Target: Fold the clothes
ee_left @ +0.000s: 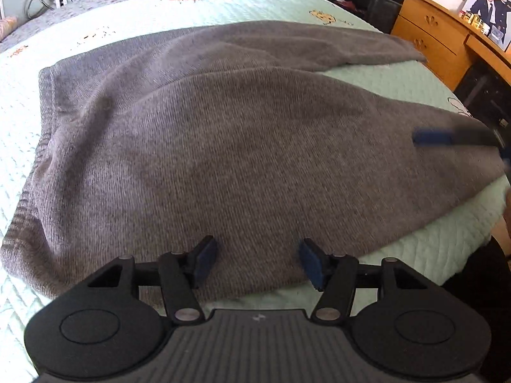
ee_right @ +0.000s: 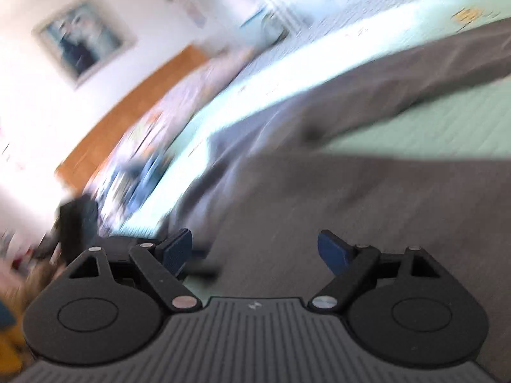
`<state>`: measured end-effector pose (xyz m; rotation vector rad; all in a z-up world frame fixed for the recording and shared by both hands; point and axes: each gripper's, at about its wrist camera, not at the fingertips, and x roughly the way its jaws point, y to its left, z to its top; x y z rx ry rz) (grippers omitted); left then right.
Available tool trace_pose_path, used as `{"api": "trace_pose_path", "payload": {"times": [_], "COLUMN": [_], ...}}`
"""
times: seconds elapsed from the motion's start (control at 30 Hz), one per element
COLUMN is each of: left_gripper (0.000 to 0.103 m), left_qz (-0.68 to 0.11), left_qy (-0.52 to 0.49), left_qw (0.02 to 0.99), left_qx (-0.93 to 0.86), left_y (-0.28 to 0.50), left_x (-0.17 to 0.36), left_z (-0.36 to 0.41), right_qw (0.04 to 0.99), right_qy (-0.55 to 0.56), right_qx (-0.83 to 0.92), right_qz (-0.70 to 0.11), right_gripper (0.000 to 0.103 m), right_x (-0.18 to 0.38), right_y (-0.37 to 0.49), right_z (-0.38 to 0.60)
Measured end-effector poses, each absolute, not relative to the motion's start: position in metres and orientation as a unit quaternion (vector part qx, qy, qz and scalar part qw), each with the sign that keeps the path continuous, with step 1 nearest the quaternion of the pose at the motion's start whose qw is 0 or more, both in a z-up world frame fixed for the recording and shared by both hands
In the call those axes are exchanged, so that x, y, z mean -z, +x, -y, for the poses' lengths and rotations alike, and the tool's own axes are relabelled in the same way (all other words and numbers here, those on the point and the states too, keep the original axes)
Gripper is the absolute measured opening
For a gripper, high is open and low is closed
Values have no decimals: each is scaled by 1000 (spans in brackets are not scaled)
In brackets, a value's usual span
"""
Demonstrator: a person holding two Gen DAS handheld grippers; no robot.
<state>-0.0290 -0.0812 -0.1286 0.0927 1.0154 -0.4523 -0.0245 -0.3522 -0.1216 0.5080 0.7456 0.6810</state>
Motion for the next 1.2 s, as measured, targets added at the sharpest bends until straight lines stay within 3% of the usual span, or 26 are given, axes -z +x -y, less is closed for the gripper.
{"api": "trace_pose_path", "payload": {"times": [0.2, 0.3, 0.53, 0.77, 1.03, 1.13, 1.2], "left_gripper": [66, 67, 67, 67, 79, 81, 81], "left_qz": [-487, -484, -434, -411, -420, -420, -418], "left_qy": [51, 17, -54, -67, -113, -119, -120], "left_qw": [841, 840, 855, 857, 834, 829, 828], "left_qx": [232, 245, 278, 303, 339, 350, 355], "left_y": [-26, -20, 5, 29, 37, 37, 36], "left_x": [126, 121, 111, 131, 154, 160, 163], "left_z": [72, 60, 59, 83, 81, 81, 81], "right_qw": [793, 761, 758, 689, 645, 641, 650], "right_qy": [188, 237, 443, 546, 537, 541, 526], "right_qx": [-393, -411, -323, -241, -260, -238, -230], "right_qz": [-426, -443, -353, -412, -477, -490, -498], "right_gripper": [92, 92, 92, 93, 93, 103, 103], "right_x": [141, 137, 128, 186, 192, 183, 176], "right_y": [-36, -26, 45, 119, 162, 168, 173], "right_z": [318, 328, 384, 368, 321, 312, 302]}}
